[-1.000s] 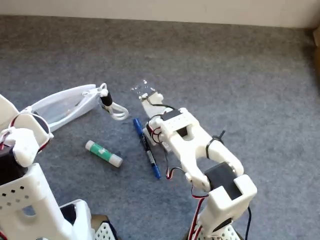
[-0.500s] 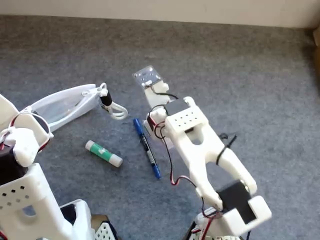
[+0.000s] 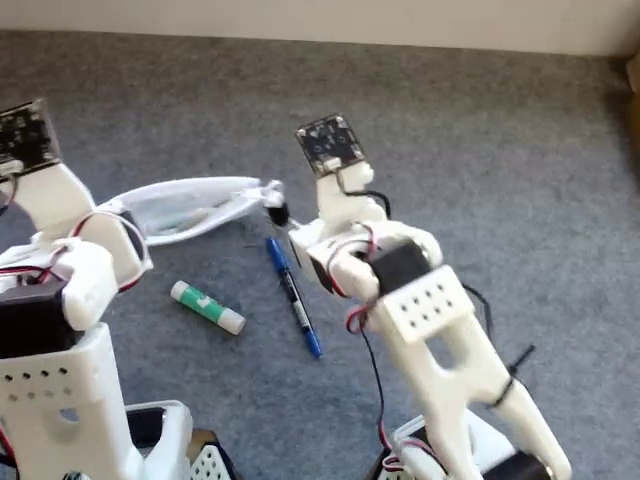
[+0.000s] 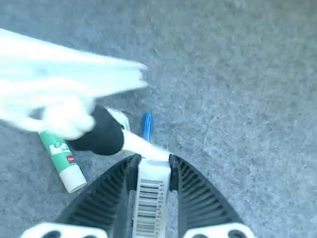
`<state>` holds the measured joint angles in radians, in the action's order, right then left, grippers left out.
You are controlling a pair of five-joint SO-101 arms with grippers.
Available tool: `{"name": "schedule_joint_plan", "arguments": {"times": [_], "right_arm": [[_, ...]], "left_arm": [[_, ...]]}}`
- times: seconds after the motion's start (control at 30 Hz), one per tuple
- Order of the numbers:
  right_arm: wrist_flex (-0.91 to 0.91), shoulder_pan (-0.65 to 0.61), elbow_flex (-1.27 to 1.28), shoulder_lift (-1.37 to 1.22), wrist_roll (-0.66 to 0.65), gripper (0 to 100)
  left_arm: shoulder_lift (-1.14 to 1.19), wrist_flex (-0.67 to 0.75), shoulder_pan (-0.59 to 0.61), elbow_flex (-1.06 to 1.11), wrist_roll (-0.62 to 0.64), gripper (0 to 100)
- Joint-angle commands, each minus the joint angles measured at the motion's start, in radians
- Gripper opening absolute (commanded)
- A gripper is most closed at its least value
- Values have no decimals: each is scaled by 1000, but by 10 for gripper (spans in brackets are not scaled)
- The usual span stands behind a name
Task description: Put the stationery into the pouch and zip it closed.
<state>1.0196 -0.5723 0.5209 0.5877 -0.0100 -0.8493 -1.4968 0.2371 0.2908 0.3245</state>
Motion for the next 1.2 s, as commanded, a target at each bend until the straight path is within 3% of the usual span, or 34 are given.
{"name": "schedule_joint_plan", "arguments": {"times": [0.0, 0.5, 0.73, 0.9, 1.17], "right_arm": [[2, -13, 15, 148, 6, 23], [-240, -41, 246, 498, 11, 23], [-308, -90, 263, 522, 198, 23], [-364, -94, 265, 522, 207, 23], [-364, -226, 257, 524, 207, 23]], "left_arm": [[-15, 14, -65, -82, 37, 11], [-13, 20, -94, -48, 52, 11], [-13, 17, -94, -44, 49, 11], [-13, 21, -96, -21, 48, 11], [-13, 14, -96, -21, 46, 11]]}}
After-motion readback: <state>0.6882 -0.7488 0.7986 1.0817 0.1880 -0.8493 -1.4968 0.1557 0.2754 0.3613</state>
